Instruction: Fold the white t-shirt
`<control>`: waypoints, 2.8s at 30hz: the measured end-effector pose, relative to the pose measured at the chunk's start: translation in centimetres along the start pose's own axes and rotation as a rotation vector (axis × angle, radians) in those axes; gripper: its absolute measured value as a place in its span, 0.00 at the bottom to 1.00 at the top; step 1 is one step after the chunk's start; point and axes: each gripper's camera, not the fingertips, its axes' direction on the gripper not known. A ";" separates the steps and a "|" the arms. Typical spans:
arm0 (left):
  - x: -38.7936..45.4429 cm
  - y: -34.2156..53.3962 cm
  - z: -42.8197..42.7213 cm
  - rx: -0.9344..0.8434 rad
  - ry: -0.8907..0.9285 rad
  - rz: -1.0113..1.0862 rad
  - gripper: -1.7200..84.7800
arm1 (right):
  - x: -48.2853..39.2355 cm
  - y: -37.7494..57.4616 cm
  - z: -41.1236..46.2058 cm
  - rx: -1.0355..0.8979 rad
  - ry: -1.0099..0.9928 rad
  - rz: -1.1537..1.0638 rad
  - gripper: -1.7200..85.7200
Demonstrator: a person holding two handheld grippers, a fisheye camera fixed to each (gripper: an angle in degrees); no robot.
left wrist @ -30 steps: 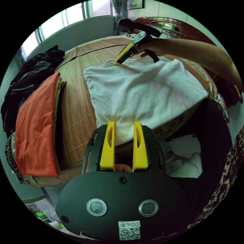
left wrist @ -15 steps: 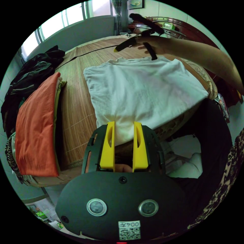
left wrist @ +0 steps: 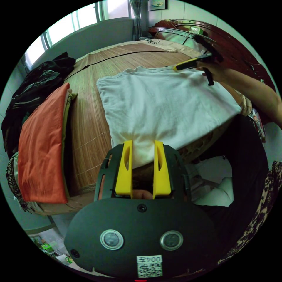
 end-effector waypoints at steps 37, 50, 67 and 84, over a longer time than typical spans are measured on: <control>2.7 -5.4 1.7 -0.005 -0.013 -0.008 0.14 | 28.6 26.8 -2.0 0.225 -0.226 0.628 0.11; 3.7 -8.6 2.9 -0.006 -0.013 -0.019 0.14 | 22.8 32.3 -1.6 0.097 -0.290 0.481 0.06; 3.3 -16.3 0.6 0.191 0.236 -0.086 0.04 | 16.0 30.0 -2.8 0.059 0.018 0.298 0.07; 24.3 -46.2 12.6 0.090 0.231 0.418 0.10 | 14.8 33.6 0.6 0.064 0.057 0.322 0.02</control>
